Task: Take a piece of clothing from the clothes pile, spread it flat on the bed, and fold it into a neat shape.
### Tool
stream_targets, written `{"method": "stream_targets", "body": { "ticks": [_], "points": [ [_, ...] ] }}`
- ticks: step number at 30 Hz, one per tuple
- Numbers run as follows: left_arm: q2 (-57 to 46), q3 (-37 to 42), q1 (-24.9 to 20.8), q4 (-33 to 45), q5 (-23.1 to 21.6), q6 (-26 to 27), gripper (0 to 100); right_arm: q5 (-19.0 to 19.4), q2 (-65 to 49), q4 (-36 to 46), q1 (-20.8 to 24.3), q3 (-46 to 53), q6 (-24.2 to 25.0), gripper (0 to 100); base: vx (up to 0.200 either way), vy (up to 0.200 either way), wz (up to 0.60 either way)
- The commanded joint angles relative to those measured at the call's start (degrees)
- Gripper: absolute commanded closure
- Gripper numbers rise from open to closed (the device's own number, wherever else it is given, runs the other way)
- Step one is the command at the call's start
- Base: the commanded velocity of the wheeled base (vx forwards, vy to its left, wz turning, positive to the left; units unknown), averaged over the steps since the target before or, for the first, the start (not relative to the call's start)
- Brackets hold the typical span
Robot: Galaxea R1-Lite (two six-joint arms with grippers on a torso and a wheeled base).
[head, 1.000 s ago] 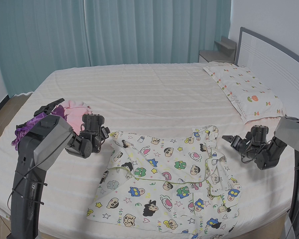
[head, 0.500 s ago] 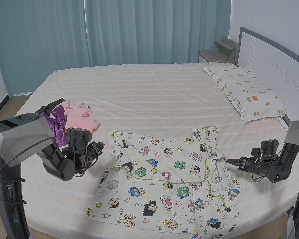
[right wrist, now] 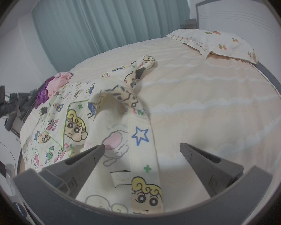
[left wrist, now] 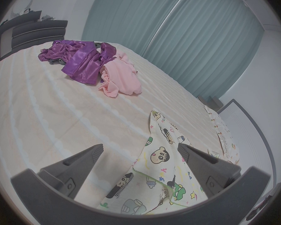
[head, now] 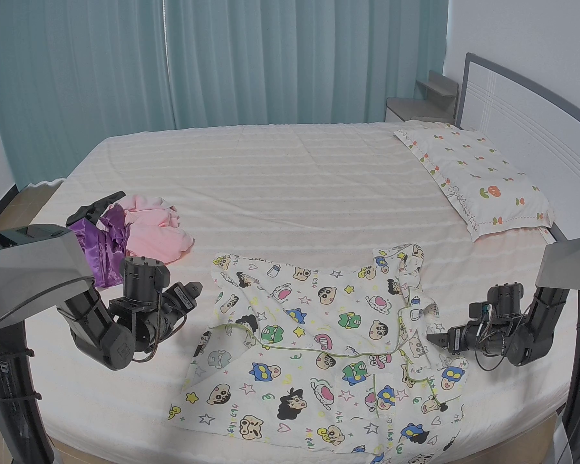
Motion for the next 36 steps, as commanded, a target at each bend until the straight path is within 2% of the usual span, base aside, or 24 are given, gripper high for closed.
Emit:
{"method": "stream_targets", "body": {
  "ticks": [1,7,8,26,36],
  "points": [
    [-0.22,0.06,-0.32,-0.02,0.10,-0.02,0,-0.58,0.70,0.09,1.85,-0.60,-0.20,0,0.000,0.000,0.00],
    [-0.13,0.06,-0.32,-0.02,0.10,-0.02,0,-0.66,0.87,0.71,1.94,-1.39,-0.20,0,0.000,0.000,0.00],
    [-0.04,0.06,-0.32,-0.02,0.10,-0.02,0,-0.66,0.87,1.06,1.85,-1.48,-0.02,100,0.000,0.000,0.00],
    [1.01,-0.03,-0.76,-0.11,0.45,0.15,0,-0.49,-2.99,0.80,-0.08,1.07,0.68,100,0.000,0.000,0.00],
    [1.01,0.15,-1.29,-0.11,0.72,0.24,0,-0.49,-3.87,0.88,-12.04,-0.34,0.15,100,0.000,0.000,0.00]
  ]
}}
